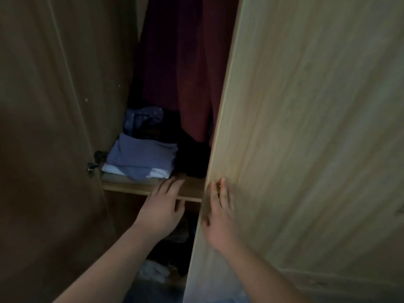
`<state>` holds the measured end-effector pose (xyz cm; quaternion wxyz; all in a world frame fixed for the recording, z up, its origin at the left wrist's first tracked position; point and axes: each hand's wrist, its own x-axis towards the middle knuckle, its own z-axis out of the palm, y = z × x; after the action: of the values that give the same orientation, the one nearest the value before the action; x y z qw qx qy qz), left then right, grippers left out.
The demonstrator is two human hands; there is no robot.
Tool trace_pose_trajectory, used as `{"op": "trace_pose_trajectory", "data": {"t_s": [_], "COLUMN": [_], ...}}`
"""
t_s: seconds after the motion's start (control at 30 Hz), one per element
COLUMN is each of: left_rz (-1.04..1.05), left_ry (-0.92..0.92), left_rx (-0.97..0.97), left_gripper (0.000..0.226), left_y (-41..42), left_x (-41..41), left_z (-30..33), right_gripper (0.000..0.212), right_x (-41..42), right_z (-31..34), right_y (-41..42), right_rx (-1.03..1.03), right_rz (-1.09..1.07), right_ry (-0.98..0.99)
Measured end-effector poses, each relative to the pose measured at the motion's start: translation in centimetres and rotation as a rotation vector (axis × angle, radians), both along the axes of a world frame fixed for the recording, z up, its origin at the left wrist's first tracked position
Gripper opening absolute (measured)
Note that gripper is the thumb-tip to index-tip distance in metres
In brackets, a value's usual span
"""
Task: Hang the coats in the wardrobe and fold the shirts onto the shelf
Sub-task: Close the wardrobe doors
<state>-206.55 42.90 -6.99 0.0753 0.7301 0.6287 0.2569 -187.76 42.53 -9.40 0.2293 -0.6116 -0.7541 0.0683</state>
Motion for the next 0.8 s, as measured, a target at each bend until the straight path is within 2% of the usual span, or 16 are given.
{"op": "trace_pose_trajectory", "data": {"t_s": [0.2, 0.43, 0.6, 0.8], "left_rz": [-0.044, -0.063, 0.02, 0.214], "left_ry": [-0.018, 0.001, 0.012, 0.061], "left_rx": [-0.04, -0.05, -0.019, -0.004], "left_gripper": [0.057, 0.057, 0.058, 0.058], "left_y": [7.8, 9.8, 5.4, -6.0], "left_x": [-1.8, -1.4, -1.8, -4.4], "left_z": [-1.3, -1.9, -0.9, -1.0], "right_gripper": [0.103, 0.101, 0.09, 0.075], "right_x": [-2.5, -2.3, -1.8, -4.0], "right_z": [-0.8, -0.6, 0.6, 0.9], "right_y": [5.9, 8.4, 6.7, -1.6], "right_rx": [0.048, 0.031, -0.01, 0.003], "right_rz": [-0.126, -0.151, -0.068, 0.229], "right_ry": [-0.086, -0.204, -0.114, -0.092]}}
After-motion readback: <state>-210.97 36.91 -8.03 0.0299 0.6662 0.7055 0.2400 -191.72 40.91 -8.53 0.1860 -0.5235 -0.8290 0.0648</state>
